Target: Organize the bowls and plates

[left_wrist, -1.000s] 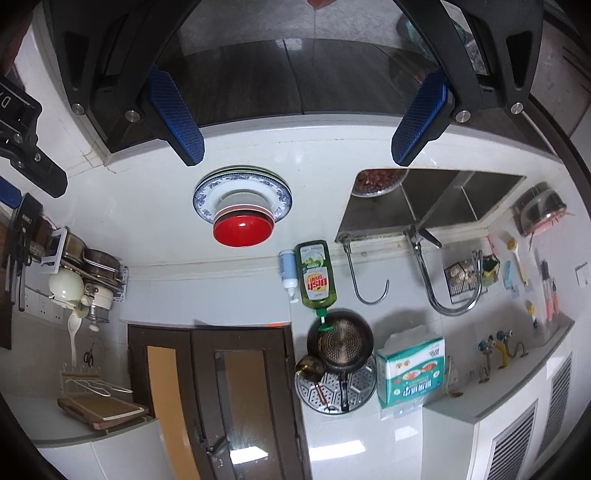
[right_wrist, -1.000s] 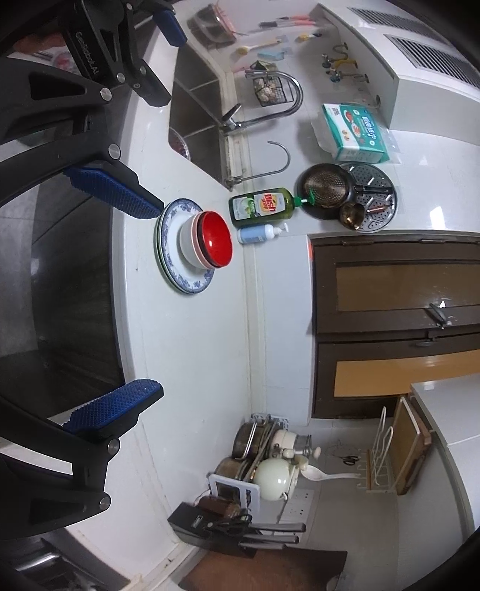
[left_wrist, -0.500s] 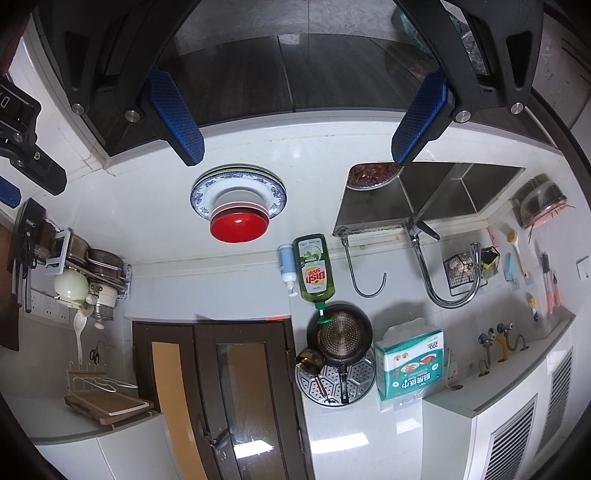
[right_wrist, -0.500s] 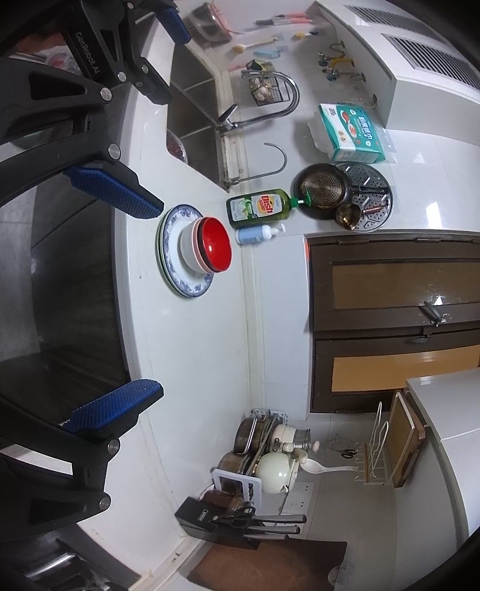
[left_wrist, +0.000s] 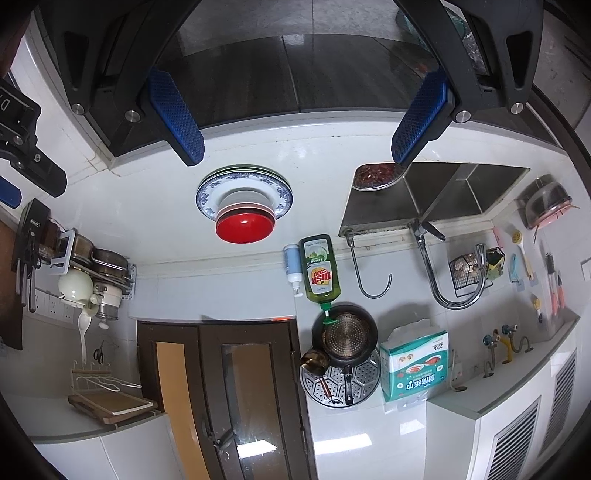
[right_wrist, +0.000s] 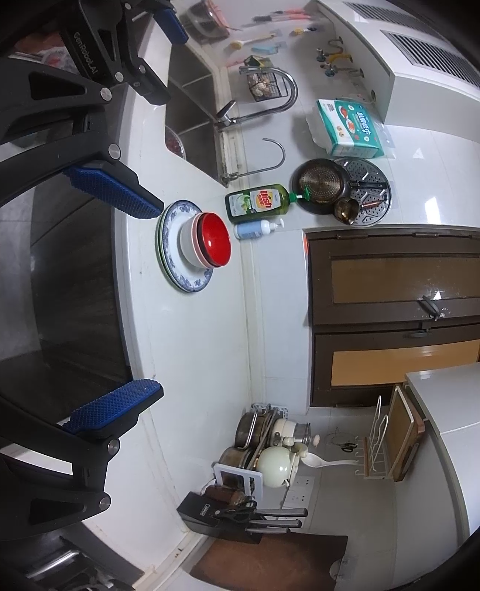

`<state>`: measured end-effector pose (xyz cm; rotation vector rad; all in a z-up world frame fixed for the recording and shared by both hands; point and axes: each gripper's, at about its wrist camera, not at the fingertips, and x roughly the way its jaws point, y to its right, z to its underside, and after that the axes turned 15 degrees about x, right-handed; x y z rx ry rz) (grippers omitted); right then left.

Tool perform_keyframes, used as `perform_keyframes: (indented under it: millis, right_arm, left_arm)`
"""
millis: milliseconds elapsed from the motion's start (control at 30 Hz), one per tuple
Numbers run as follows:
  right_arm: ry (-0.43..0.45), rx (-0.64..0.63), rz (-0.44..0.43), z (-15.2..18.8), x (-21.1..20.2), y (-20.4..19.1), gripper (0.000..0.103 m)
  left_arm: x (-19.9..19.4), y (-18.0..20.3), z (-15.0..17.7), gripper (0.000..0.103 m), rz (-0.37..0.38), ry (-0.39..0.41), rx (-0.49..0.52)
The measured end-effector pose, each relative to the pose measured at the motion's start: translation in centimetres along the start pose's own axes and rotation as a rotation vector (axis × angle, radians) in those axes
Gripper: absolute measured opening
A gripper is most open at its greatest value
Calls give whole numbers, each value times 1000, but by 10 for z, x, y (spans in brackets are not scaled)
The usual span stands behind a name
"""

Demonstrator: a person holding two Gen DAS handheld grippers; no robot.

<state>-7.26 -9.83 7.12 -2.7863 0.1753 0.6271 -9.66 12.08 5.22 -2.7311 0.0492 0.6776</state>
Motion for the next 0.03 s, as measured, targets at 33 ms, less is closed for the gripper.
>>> perform_keyframes:
  millis: [33]
  right_arm:
    - [1, -1, 2, 0, 0, 0, 90]
  left_arm:
    - [0, 0, 0, 103, 2, 1, -1]
